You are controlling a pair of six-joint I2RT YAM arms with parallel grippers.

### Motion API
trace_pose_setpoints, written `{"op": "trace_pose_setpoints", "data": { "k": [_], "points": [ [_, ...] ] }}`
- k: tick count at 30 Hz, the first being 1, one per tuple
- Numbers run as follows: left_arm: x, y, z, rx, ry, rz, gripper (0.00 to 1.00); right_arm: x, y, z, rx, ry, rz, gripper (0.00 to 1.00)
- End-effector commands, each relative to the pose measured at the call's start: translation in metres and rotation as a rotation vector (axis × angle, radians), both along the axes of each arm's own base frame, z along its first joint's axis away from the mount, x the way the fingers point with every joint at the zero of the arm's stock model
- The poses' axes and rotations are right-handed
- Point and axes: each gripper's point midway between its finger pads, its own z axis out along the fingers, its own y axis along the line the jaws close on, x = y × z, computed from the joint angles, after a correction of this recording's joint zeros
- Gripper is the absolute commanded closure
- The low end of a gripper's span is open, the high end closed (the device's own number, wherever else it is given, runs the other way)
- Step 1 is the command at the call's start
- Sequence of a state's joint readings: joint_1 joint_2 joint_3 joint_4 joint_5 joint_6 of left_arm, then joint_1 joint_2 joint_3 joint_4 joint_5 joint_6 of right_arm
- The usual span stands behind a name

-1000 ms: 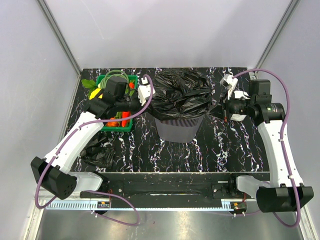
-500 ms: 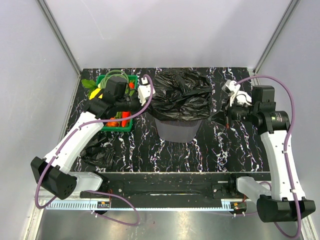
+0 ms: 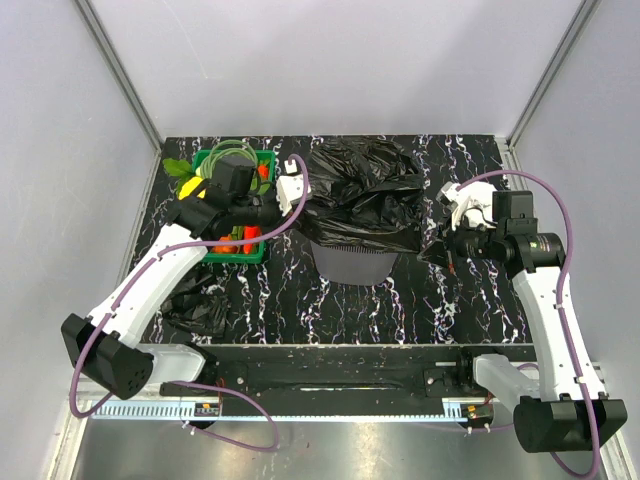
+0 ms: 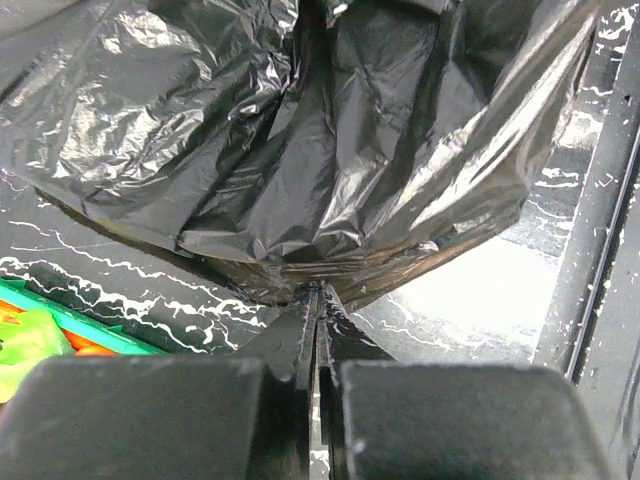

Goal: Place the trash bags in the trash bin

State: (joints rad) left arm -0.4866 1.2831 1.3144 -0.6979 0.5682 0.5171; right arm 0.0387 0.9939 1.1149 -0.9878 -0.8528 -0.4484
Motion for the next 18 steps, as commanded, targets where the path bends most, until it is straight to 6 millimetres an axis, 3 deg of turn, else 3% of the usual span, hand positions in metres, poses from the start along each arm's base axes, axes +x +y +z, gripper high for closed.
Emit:
{"op": "trace_pose_setpoints", "data": {
  "k": [1, 18],
  "points": [
    [-0.011, 0.001, 0.004, -0.009, -0.037, -0.046, 1.00, 0.015, -0.003, -0.005, -0.030, -0.049, -0.023, 1.00],
    [-0.004, 0.002, -0.042, 0.043, -0.012, -0.046, 1.00, 0.040, -0.006, -0.043, -0.048, 0.012, -0.057, 1.00]
  ]
}}
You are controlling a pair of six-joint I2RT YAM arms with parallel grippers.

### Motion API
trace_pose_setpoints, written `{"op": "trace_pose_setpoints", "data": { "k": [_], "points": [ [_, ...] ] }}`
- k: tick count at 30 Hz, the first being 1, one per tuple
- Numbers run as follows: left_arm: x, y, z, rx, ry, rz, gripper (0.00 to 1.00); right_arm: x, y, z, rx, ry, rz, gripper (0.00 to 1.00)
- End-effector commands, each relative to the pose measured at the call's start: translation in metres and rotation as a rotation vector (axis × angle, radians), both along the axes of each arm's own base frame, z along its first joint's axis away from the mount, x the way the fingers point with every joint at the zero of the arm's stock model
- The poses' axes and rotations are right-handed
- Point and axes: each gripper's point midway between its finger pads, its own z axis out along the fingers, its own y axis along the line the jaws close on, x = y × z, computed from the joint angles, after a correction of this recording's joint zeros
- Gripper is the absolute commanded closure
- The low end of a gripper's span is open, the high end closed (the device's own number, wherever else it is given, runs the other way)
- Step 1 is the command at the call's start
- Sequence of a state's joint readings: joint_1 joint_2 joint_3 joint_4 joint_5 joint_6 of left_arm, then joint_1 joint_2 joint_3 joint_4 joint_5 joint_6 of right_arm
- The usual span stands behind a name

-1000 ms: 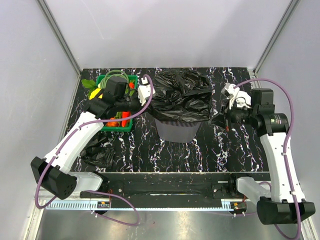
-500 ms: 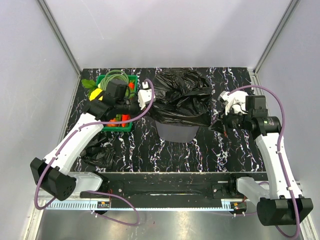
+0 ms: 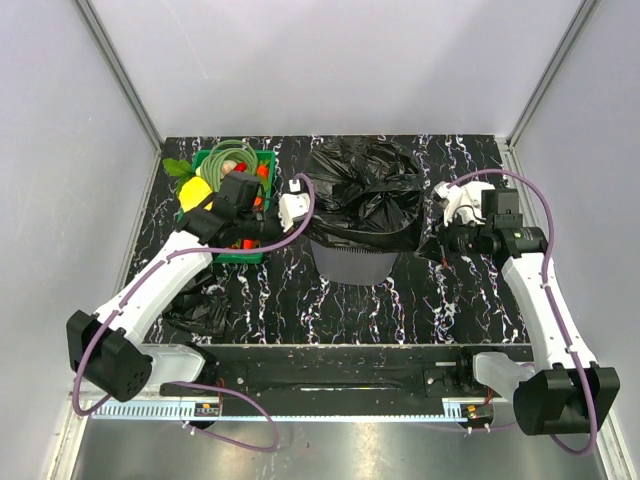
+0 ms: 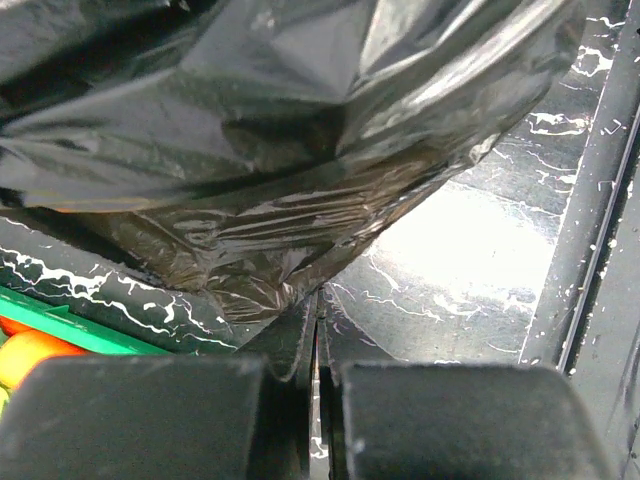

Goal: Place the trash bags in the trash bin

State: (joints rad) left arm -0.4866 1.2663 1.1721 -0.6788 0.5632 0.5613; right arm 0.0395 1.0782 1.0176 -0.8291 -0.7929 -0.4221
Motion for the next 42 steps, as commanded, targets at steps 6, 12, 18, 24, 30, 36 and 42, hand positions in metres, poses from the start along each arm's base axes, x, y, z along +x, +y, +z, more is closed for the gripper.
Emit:
{"op": "trace_pose_setpoints", "data": {
  "k": [6, 12, 18, 24, 30, 36, 42],
  "points": [
    [-0.003, -0.003, 0.010, -0.041, -0.082, -0.039, 1.00, 0.010, -0.002, -0.012, -0.032, -0.019, -0.011, 1.00],
    [-0.018, 0.010, 0.031, -0.075, -0.066, -0.054, 1.00, 0.004, -0.005, -0.003, -0.057, -0.040, -0.008, 0.71],
    [-0.006, 0.032, 0.062, -0.175, -0.059, 0.021, 0.64, 0.004, -0.018, 0.018, -0.130, -0.066, -0.041, 0.28],
    [0.030, 0.042, 0.099, -0.364, 0.000, 0.127, 0.32, 0.015, -0.020, 0.055, -0.093, -0.094, -0.148, 0.15],
    [0.063, 0.029, 0.108, -0.491, 0.142, 0.117, 0.18, 0.029, -0.019, 0.094, -0.032, -0.103, -0.242, 0.13],
    [0.083, 0.021, 0.090, -0.509, 0.249, 0.075, 0.14, 0.056, -0.022, 0.113, -0.019, -0.103, -0.305, 0.12],
    [0.076, 0.014, 0.081, -0.545, 0.337, -0.014, 0.13, 0.068, -0.020, 0.115, -0.005, -0.098, -0.314, 0.13]
  ]
}}
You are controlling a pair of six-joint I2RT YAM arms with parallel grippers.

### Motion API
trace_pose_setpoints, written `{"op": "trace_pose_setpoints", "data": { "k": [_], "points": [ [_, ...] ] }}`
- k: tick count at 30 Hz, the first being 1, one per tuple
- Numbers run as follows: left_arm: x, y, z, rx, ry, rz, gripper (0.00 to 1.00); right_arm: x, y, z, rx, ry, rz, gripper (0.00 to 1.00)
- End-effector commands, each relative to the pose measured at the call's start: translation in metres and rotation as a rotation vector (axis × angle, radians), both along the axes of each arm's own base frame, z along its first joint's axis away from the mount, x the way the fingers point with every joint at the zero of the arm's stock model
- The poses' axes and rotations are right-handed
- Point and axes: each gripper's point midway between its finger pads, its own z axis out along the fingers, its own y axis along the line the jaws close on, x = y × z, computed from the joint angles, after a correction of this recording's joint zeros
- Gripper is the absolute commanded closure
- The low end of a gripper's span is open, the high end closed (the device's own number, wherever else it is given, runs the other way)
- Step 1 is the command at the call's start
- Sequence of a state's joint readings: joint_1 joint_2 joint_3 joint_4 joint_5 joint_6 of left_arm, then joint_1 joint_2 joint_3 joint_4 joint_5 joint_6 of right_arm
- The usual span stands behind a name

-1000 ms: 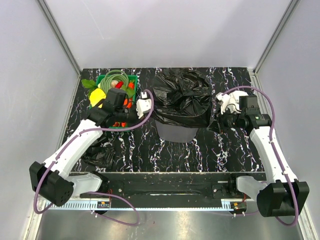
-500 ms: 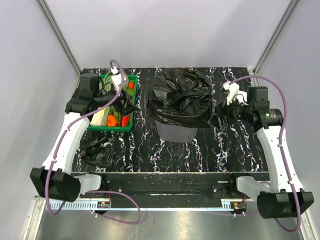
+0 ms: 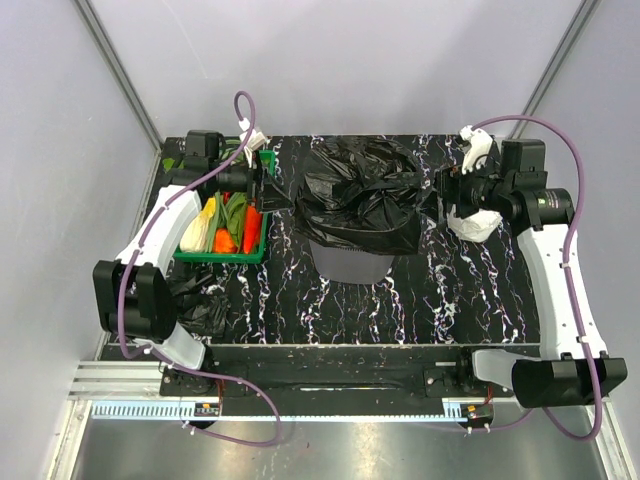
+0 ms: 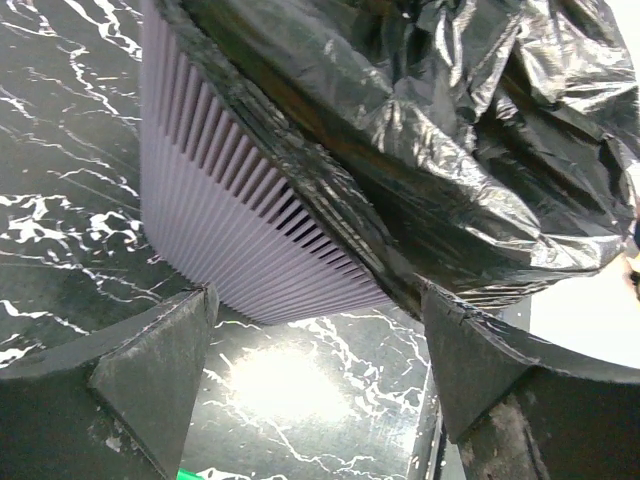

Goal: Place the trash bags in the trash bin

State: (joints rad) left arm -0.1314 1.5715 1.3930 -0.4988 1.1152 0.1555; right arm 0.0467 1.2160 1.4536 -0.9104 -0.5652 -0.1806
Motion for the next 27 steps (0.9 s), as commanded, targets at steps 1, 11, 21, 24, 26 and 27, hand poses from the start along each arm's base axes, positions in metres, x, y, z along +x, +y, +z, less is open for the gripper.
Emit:
{"op": "trace_pose_setpoints", "data": {
  "k": [1, 11, 21, 24, 26, 27],
  "points": [
    [-0.012, -0.007, 0.032, -0.100, -0.065, -0.116, 0.13, 0.011, 0.000, 0.013, 0.011, -0.030, -0.029, 0.13],
    [-0.015, -0.008, 0.029, -0.116, -0.052, -0.138, 0.18, 0.021, -0.005, 0.018, 0.020, -0.053, -0.055, 0.13],
    [-0.020, -0.015, 0.017, -0.142, -0.016, -0.156, 0.61, 0.038, -0.025, 0.034, 0.099, -0.083, -0.149, 0.13],
    [-0.022, -0.019, 0.015, -0.150, -0.006, -0.168, 0.79, 0.040, -0.020, 0.037, 0.137, -0.085, -0.125, 0.13],
    [-0.023, -0.021, 0.015, -0.155, -0.002, -0.172, 0.94, 0.043, -0.017, 0.034, 0.151, -0.072, -0.115, 0.12],
    [-0.023, -0.022, 0.016, -0.159, -0.007, -0.176, 1.00, 0.044, -0.017, 0.031, 0.155, -0.059, -0.117, 0.12]
  ]
}}
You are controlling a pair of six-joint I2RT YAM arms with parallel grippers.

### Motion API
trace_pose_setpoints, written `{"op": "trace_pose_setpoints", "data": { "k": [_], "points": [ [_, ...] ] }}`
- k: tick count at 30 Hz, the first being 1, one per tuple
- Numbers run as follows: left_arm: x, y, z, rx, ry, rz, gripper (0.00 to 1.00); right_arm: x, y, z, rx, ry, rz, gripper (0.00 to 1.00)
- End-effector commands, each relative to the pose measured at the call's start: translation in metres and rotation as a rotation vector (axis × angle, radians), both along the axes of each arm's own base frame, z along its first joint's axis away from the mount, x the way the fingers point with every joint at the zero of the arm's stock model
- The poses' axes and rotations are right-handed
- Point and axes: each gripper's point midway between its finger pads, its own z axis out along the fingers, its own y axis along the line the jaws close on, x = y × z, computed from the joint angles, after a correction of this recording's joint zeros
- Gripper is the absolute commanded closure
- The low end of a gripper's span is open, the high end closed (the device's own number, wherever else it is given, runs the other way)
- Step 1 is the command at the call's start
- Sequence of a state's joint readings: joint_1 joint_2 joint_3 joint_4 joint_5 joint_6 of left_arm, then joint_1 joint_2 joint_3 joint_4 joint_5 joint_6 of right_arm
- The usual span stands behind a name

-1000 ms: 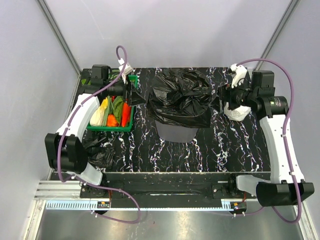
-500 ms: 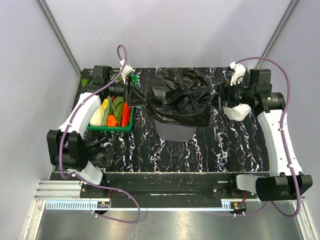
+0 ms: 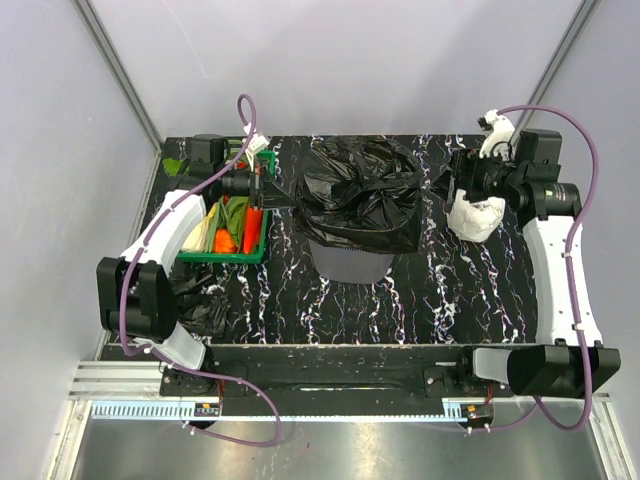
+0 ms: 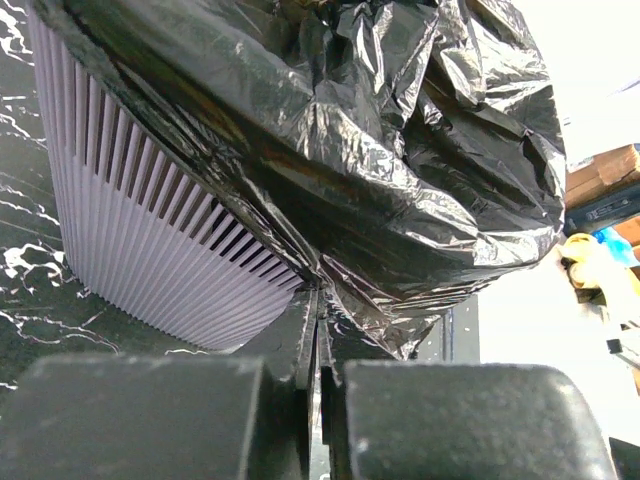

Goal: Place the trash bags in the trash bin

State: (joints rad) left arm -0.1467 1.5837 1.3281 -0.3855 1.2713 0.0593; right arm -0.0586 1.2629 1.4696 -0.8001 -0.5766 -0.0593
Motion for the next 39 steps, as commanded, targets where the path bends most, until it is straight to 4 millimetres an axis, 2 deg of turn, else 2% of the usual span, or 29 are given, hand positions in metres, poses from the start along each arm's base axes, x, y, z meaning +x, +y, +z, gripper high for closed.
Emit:
{"op": "trace_pose_setpoints", "data": {
  "k": [1, 4, 9, 12, 15, 21, 28, 29, 30, 31, 33, 34, 39],
  "points": [
    [-0.004, -0.007, 0.015, -0.054, -0.072, -0.053, 1.00, 0.013, 0.007, 0.016, 0.067, -0.040, 0.028, 0.12],
    [-0.005, -0.008, 0.015, -0.054, -0.087, -0.049, 1.00, 0.021, -0.008, 0.007, 0.134, -0.007, -0.031, 0.12],
    [-0.004, -0.005, 0.014, -0.020, -0.125, -0.024, 1.00, 0.029, -0.022, -0.003, 0.399, 0.098, 0.008, 0.12],
    [-0.002, -0.001, 0.012, 0.035, -0.170, -0.016, 1.00, 0.031, -0.016, -0.019, 0.491, 0.165, 0.066, 0.13],
    [-0.005, 0.004, -0.002, 0.091, -0.166, -0.009, 1.00, 0.037, -0.014, -0.032, 0.523, 0.173, 0.097, 0.14],
    [-0.007, 0.012, -0.024, 0.163, -0.189, 0.029, 1.00, 0.046, -0.008, -0.043, 0.623, 0.219, 0.174, 0.14],
    [-0.007, 0.016, -0.014, 0.178, -0.217, 0.054, 1.00, 0.040, 0.003, -0.040, 0.654, 0.216, 0.240, 0.15],
    [-0.006, 0.018, -0.012, 0.172, -0.214, 0.055, 0.97, 0.038, 0.006, -0.040, 0.655, 0.221, 0.245, 0.15],
    [-0.005, 0.020, -0.006, 0.158, -0.217, 0.055, 0.89, 0.038, 0.007, -0.041, 0.654, 0.223, 0.244, 0.15],
    [-0.005, 0.021, -0.003, 0.145, -0.212, 0.054, 0.73, 0.037, 0.009, -0.042, 0.654, 0.226, 0.251, 0.15],
    [-0.005, 0.026, 0.004, 0.108, -0.199, 0.049, 0.48, 0.037, 0.013, -0.045, 0.654, 0.236, 0.259, 0.16],
    [-0.004, 0.027, 0.008, 0.093, -0.194, 0.047, 0.39, 0.037, 0.015, -0.046, 0.652, 0.239, 0.260, 0.16],
    [-0.009, 0.029, 0.025, 0.032, -0.188, 0.023, 0.25, 0.038, 0.025, -0.053, 0.649, 0.262, 0.279, 0.21]
  ]
}}
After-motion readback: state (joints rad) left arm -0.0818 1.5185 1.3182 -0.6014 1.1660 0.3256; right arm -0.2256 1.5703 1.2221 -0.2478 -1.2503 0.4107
